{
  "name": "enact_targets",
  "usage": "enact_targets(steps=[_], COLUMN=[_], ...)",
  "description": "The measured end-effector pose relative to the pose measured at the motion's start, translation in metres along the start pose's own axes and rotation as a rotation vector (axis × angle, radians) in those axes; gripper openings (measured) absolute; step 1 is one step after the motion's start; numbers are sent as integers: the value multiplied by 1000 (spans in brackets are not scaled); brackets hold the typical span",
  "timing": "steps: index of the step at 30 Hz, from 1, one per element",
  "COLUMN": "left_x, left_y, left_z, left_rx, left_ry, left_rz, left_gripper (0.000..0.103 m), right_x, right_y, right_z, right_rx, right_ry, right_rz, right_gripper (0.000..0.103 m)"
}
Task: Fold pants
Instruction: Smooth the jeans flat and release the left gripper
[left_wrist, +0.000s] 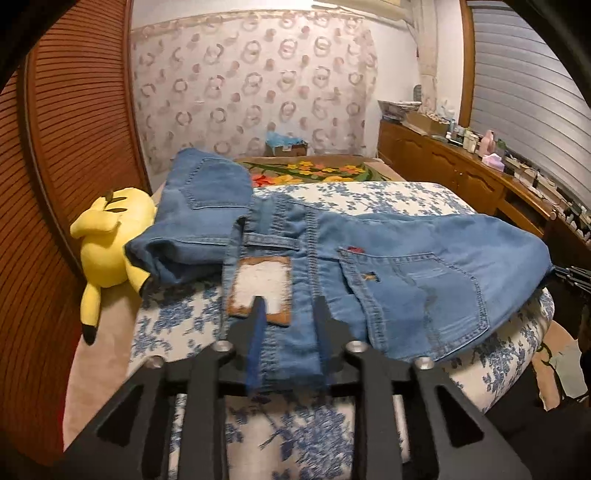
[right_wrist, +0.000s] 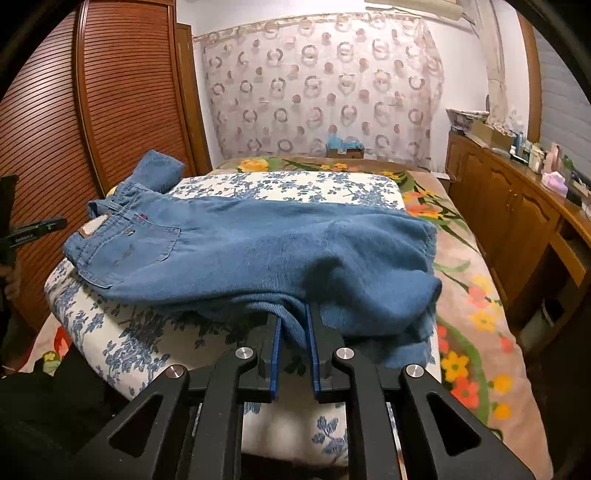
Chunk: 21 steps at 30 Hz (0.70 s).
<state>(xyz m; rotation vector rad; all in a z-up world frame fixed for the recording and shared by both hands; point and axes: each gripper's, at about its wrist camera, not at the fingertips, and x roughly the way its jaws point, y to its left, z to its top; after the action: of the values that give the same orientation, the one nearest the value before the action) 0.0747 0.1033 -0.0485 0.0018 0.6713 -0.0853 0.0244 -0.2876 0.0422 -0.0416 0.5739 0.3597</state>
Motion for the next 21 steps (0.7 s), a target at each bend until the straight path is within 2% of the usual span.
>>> enact_targets(steps=[1,3,7,11,21], left_x=[2,6,17,30,63], left_y=[-3,-9,-24,-42,-66], left_z=[1,2,5,6,-5], left_rx=[0,-2,0,3,19], left_ry=[-2,-8,-8,7,88], left_rz=[-7,-26,-75,-121,-141], left_gripper=[51,56,77,79,79], right_x=[-4,-7,-17,-21,-10], right_y=[-2,1,0,-4,-11], right_z=[0,-2,-6,-8,-15], right_rx=[1,4,16,32,50], right_ry=[-3,-10,-30,-42,-13], right_rz=[-1,-11,-32,-53,-98], right_gripper=[16,19,22,28,34])
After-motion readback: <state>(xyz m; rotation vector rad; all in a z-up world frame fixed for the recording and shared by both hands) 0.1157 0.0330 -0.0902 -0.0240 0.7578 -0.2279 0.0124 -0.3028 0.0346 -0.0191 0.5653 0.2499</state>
